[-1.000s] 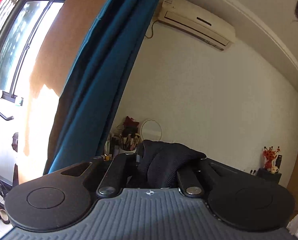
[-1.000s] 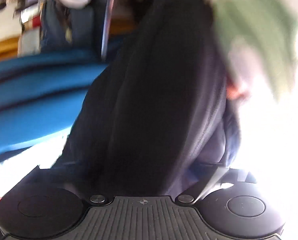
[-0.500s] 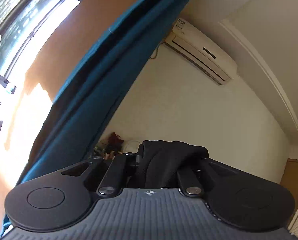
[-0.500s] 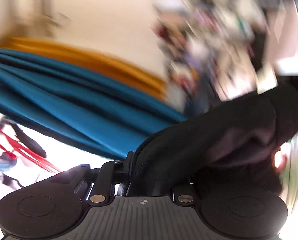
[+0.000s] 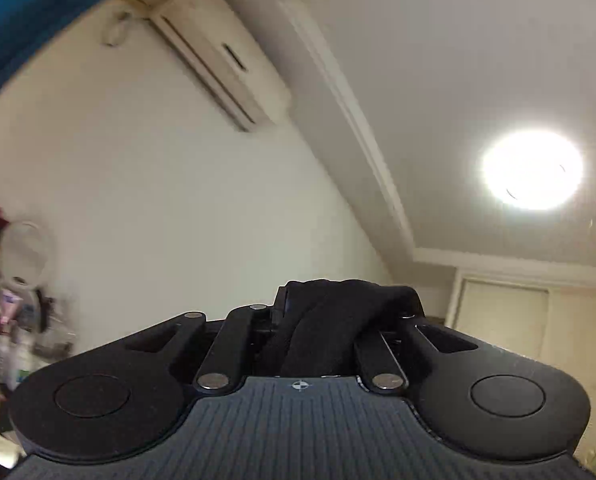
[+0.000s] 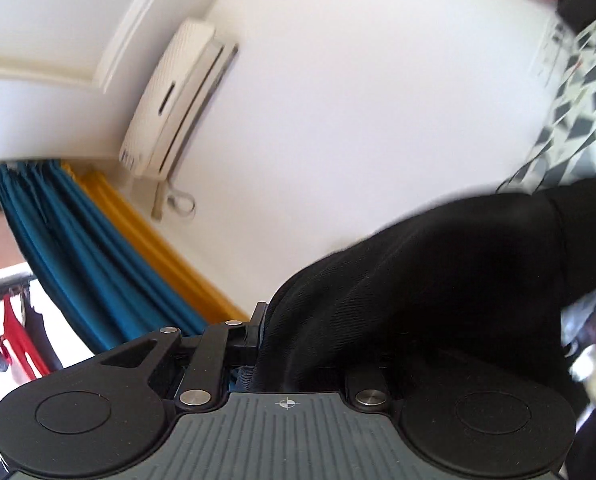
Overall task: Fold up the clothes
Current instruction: 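Lift the black garment out of the pile with both tools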
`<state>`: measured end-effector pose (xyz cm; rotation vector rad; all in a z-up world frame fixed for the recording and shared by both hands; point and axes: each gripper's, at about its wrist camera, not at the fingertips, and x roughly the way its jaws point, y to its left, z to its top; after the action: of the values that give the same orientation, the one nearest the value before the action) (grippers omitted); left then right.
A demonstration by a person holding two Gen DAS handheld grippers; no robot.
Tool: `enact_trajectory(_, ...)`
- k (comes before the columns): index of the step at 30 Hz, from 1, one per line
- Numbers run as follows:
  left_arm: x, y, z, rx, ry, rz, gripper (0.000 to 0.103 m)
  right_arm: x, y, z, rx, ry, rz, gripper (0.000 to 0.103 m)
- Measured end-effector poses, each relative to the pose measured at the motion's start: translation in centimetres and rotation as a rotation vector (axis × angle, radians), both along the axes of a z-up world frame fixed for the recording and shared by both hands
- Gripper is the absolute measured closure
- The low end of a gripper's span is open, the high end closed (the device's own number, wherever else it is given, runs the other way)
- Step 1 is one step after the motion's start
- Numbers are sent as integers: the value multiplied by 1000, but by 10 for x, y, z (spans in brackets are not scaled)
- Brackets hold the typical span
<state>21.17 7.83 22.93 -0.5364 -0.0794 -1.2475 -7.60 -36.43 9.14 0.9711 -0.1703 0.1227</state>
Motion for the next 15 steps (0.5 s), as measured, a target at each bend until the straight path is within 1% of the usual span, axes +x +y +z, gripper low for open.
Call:
enact_trajectory(1, -13, -22, 1, 5, -13, -19, 94, -19, -14, -3, 8, -13, 2, 88)
enact_trajectory(3, -37, -71, 2, -4, -4, -60, 94, -50, -42, -9, -1, -27, 7, 88)
enact_trajectory(6, -62, -148, 2, -31, 52, -180, 94, -107, -81, -11, -13, -27, -50, 88)
enact_trajectory(8, -74, -199, 4, -36, 93, -246, 94, -145, -106, -12, -20, -25, -93, 88)
enact_trajectory(10, -83, -239, 8, -47, 139, -314, 95, -183, -132, -14, -27, -23, -136, 88)
enact_trajectory(13, -94, -289, 8, -76, 203, -398, 95, -241, -170, -15, -38, -20, -201, 88)
enact_trajectory(15, -97, -317, 3, -67, 247, -431, 95, -279, -195, -16, -45, -18, -244, 88)
